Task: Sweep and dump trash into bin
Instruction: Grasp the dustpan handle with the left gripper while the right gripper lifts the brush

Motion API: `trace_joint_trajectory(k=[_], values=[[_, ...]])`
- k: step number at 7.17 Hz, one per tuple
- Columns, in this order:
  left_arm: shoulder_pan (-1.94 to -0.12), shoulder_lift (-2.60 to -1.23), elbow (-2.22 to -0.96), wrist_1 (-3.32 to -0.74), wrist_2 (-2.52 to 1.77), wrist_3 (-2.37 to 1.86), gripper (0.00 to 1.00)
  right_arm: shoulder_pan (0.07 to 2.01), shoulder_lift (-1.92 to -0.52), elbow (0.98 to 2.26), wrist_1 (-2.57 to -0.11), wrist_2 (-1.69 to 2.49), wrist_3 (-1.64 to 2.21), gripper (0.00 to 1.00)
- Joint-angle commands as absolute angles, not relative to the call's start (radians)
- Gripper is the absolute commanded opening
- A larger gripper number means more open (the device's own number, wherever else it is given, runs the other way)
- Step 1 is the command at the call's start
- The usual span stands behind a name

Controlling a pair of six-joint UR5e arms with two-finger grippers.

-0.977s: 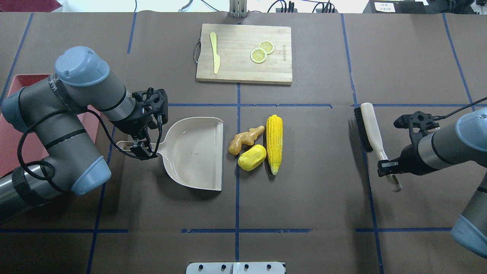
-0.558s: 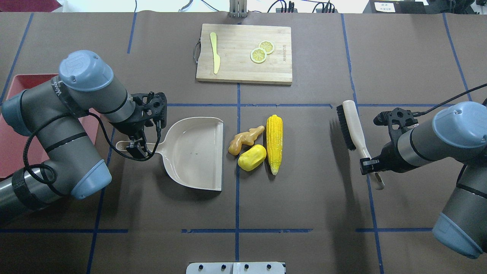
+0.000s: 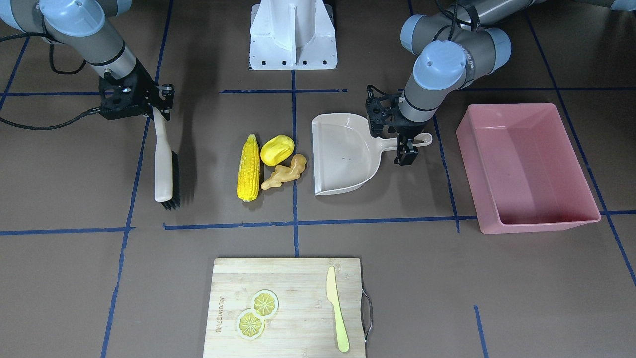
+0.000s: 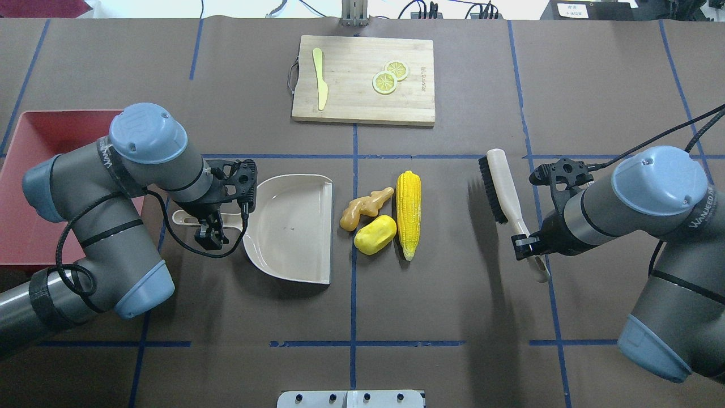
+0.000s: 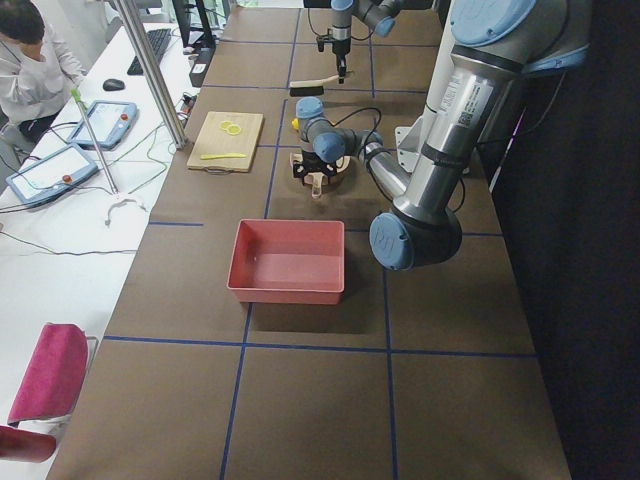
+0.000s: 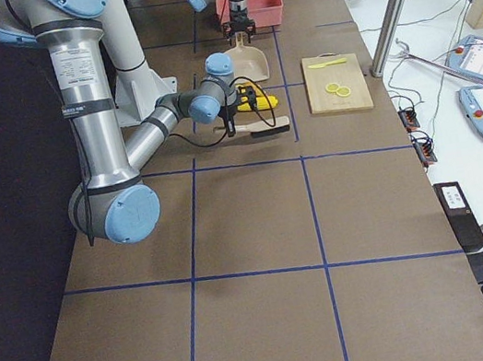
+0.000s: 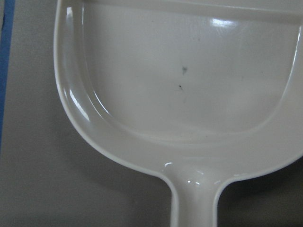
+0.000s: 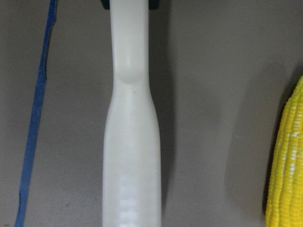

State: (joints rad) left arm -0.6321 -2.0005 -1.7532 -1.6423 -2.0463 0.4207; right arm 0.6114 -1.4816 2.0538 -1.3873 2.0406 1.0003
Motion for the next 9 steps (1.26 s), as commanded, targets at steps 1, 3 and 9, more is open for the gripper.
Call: trace_joint_trajectory(k=[1,3,9], values=[[-0.615,-2.000,-1.744,-1.640,-2.045,0.417,0.81,0.569,-1.457,2.046,-1.402,2.034,1.003,0.00],[-0.609,-2.003,-1.737,-1.640,-2.046,0.414,0.55,0.551,-1.417,2.028,-1.405,2.017,1.005,0.00],[-0.600,-2.039,-1.738,-1.583,-2.042,0.405,0.14,0.520,-1.382,2.023,-1.405,2.020,1.103,0.00]])
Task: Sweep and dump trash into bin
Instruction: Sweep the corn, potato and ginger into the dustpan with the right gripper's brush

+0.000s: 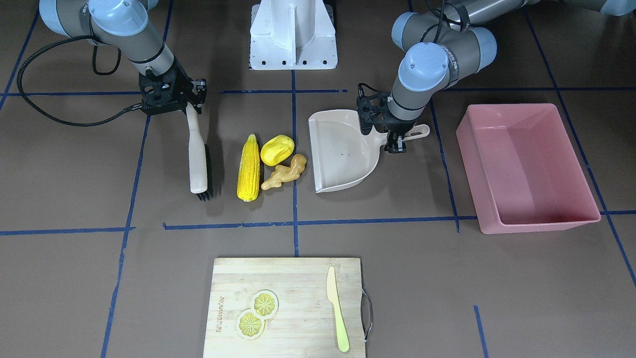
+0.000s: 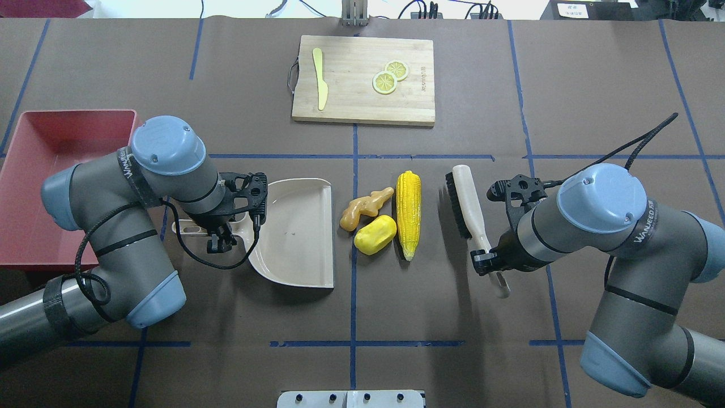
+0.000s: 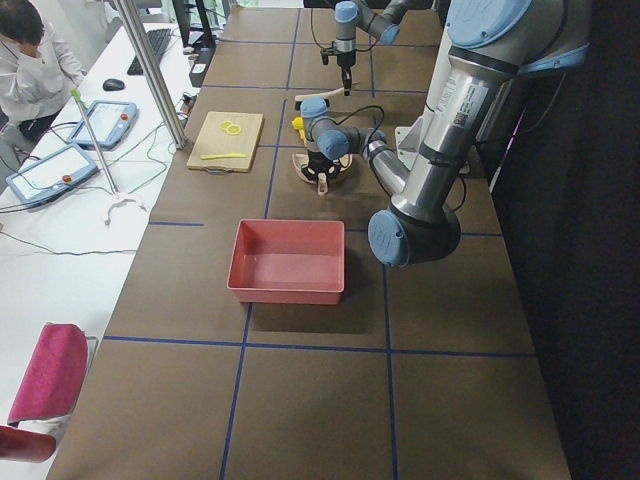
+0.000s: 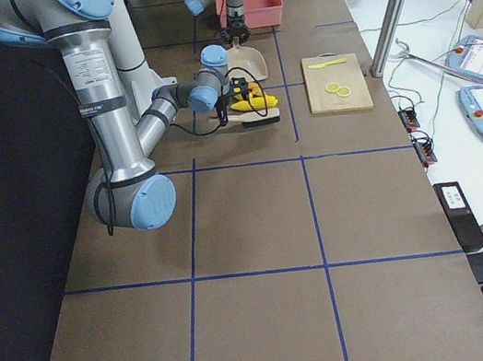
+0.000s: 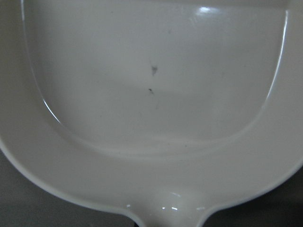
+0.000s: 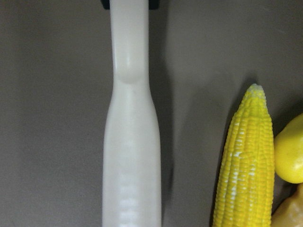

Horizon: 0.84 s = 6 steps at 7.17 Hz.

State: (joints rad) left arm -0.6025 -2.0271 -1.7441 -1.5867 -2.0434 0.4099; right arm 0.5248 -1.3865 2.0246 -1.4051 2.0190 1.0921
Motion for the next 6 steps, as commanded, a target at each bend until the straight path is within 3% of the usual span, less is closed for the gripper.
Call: trace_joint_trajectory(k=[1,6], values=[[-0.594,-2.061,-1.723,-1.583,-2.040,0.399,0.13,0.514,-1.379,2.023,-1.405,2.020,1.117,0.00],[-0.583,-2.121,-1.698,-1.534,-1.990,0.365,0.13,0.500,-1.336,1.987,-1.405,2.019,1.161,0.00]])
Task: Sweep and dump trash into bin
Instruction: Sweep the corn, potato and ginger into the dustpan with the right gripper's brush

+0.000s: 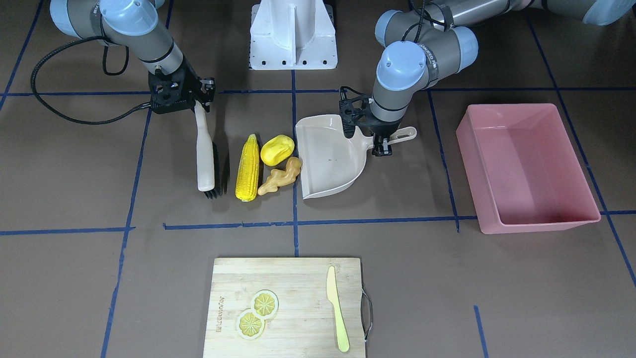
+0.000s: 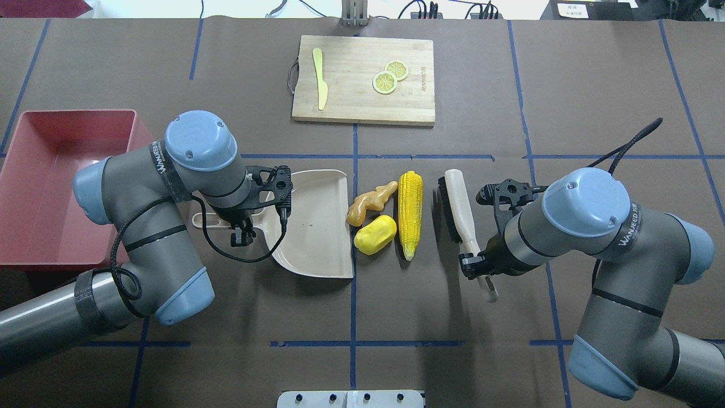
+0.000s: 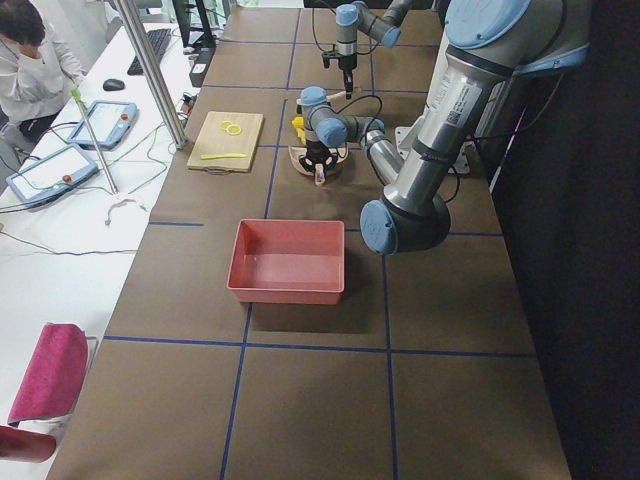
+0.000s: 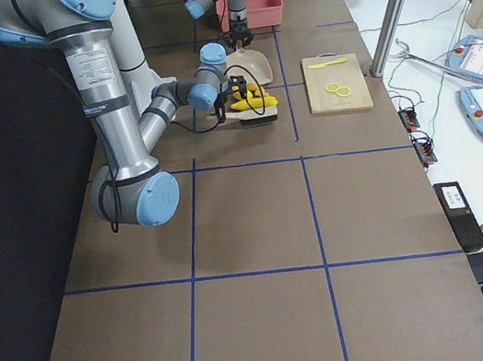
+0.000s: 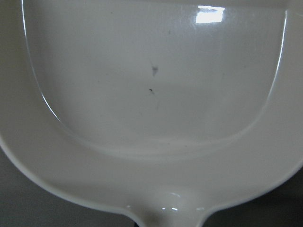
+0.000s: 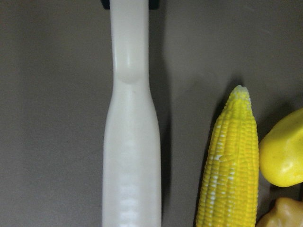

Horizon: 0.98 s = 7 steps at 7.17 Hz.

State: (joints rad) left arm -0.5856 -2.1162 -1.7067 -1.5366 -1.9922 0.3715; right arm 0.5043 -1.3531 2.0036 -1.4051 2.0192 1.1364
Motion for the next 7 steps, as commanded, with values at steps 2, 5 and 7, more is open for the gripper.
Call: trace_joint_trajectory(k=[2,5,7], values=[[-0.575,-2.126,-1.698,-1.534,-1.970,0.353,0.13,0.488,-1.302,1.959,-1.405,2.022,1.196,0.00],[-0.572,-2.151,-1.675,-1.534,-1.960,0.333,0.12,0.477,-1.228,1.904,-1.428,2.019,1.201,0.00],[-0.566,-2.164,-1.669,-1.534,-1.945,0.330,0.12,0.463,-1.155,1.859,-1.428,2.017,1.239,0.00]])
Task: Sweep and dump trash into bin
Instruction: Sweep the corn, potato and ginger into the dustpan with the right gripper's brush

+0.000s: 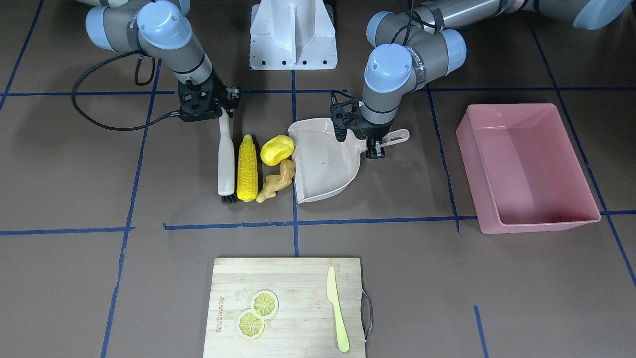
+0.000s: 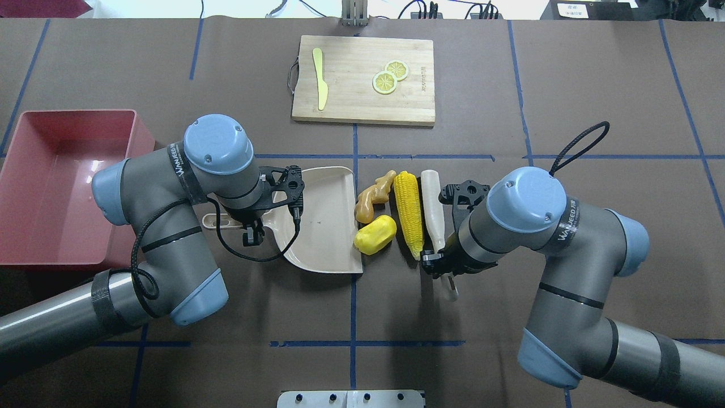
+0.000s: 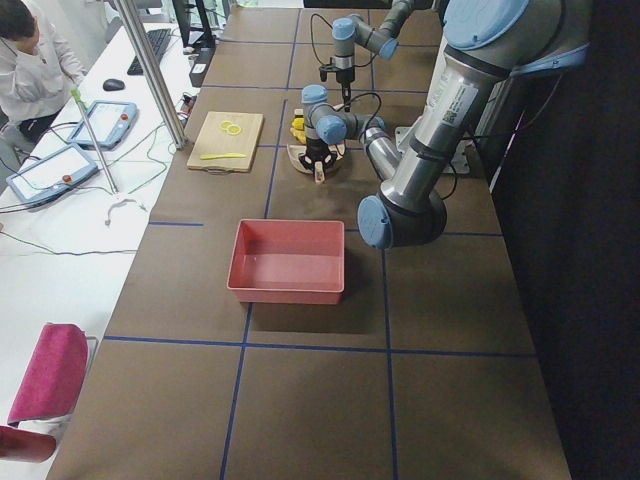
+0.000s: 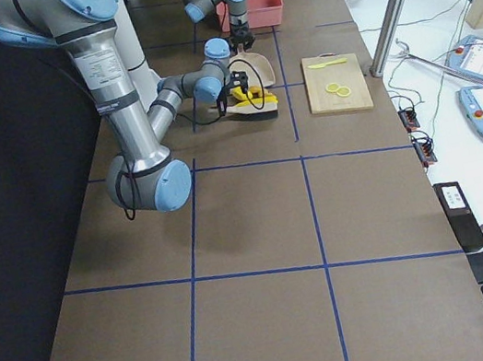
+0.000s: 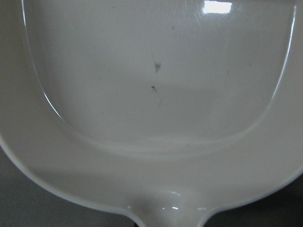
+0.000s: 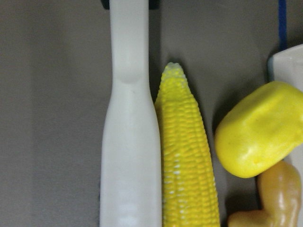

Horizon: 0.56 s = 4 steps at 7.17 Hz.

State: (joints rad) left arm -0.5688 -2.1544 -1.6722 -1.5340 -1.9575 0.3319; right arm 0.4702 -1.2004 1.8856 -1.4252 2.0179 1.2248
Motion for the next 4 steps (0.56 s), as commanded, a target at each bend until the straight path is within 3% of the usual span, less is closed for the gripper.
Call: trace_joint_trajectory(k=[1,4], values=[[-0.565,-2.172,-1.664,-1.532,-1.941,0.328,0.12,0.457,-1.135,1.850,-1.428,2.017,1.252,0.00],[-0.552,-2.204,-1.632,-1.534,-1.940,0.282,0.12,0.436,-1.091,1.847,-1.428,2.017,1.298,0.00]])
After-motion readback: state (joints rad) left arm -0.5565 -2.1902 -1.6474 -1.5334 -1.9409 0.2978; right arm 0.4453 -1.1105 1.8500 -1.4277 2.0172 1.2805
